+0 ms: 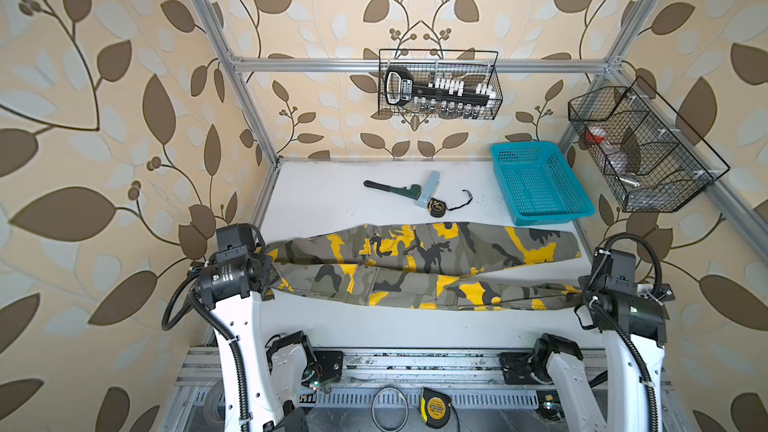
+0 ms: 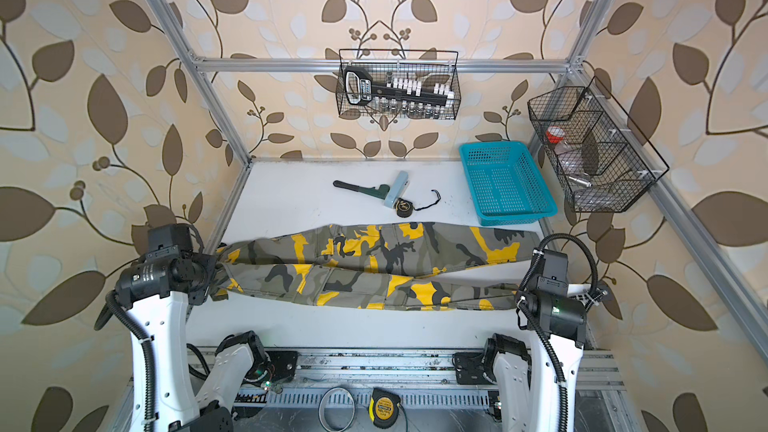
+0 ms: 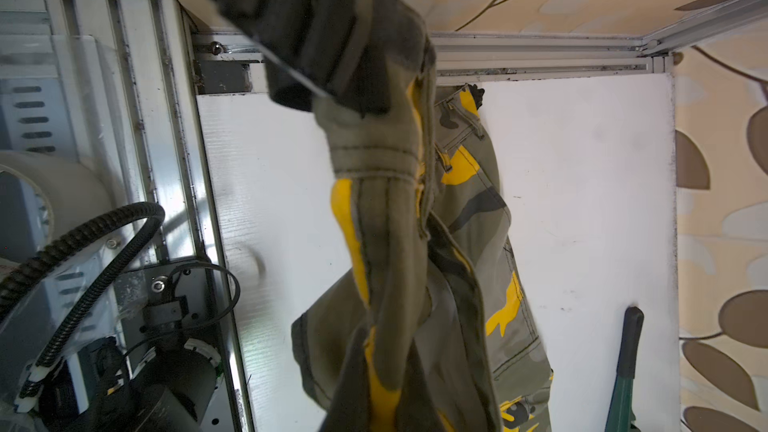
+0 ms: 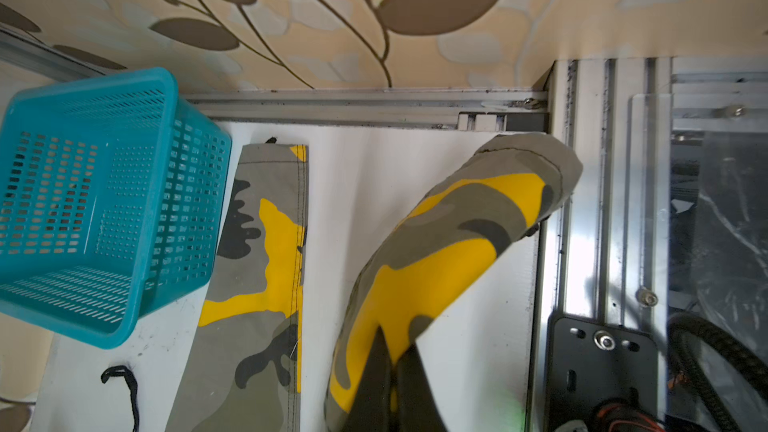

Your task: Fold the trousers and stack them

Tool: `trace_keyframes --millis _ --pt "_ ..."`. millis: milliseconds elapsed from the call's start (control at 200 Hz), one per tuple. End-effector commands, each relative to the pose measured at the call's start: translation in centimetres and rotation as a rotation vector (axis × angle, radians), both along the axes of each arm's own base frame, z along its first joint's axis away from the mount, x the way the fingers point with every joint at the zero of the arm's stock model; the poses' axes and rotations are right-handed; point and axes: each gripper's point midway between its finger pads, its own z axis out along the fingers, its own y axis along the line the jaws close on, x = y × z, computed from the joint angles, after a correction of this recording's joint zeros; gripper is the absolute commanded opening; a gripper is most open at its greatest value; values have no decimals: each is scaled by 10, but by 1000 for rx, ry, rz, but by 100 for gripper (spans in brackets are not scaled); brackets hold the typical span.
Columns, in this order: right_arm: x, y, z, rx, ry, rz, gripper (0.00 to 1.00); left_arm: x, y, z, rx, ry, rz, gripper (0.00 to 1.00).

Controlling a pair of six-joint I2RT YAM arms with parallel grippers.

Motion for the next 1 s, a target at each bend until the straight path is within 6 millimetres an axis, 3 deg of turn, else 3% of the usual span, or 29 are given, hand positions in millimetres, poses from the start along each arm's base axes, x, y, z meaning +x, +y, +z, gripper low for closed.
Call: trace_keyframes --millis 0,115,265,495,665,1000 --pt "-22 -22 28 -163 12 -124 3 -9 26 24 166 -18 70 0" --pt "-4 -28 25 -181 20 -103 3 -4 29 15 159 5 73 0" --pt "34 -36 3 -188 83 -42 4 17 33 -11 96 49 74 0" --pt "93 -29 -24 -189 196 41 5 47 48 -31 78 112 84 0" --pt "130 -29 -31 -242 253 85 7 63 53 -54 54 180 74 0" --pt "180 -22 -47 -270 301 130 10 95 60 -77 49 251 41 2"
